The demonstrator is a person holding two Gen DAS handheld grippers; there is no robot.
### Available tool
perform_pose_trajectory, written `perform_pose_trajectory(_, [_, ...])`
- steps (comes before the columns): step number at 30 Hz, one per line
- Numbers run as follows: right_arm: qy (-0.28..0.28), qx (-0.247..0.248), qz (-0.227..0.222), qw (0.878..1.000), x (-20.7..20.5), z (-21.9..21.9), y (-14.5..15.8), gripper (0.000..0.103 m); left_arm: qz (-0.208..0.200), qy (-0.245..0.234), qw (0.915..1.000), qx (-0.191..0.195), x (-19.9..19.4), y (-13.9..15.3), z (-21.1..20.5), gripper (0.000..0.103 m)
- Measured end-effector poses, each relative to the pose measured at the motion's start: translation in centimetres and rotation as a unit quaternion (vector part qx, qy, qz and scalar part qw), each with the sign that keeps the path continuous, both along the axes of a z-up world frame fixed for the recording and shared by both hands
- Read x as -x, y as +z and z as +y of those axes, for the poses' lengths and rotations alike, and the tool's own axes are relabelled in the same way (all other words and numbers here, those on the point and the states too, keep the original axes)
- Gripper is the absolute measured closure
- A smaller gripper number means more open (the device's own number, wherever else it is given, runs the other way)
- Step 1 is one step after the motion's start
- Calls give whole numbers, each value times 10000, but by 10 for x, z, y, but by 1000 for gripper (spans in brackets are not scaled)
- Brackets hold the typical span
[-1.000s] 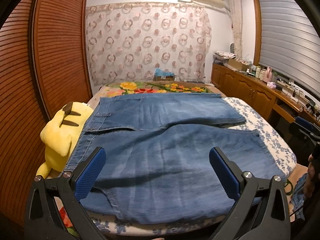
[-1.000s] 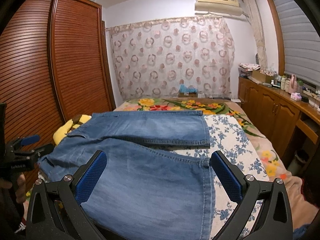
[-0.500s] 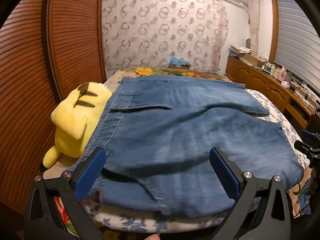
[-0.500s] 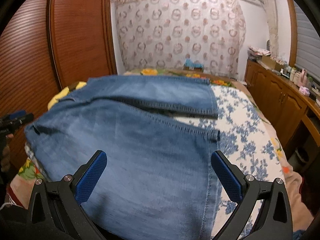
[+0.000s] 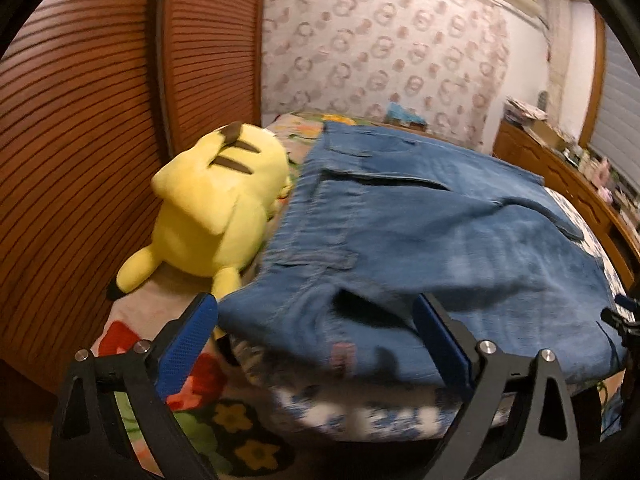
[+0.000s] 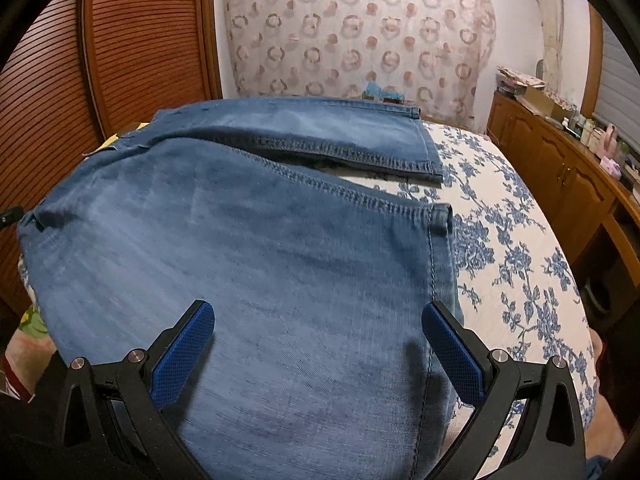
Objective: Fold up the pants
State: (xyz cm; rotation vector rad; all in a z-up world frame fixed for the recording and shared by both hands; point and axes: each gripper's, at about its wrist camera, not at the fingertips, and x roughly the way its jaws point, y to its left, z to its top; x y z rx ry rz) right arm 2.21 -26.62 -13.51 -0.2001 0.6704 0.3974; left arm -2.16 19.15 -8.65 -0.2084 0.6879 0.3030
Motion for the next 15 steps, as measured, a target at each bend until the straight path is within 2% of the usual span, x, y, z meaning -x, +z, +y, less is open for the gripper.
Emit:
perform_pose_trajectory(5, [-53, 53, 123, 9999, 10, 3, -2, 0, 115, 220, 9996, 165, 6, -13, 20, 16])
perform_pose_trajectory(11, [-12, 138, 123, 9998, 21, 7, 1, 0, 176, 217, 9982, 528, 9, -26, 33, 28])
perform_pose_trajectory(15, [-7, 152, 136, 9998, 30, 5, 3, 0, 215, 226, 9968, 737, 7, -35, 36, 32])
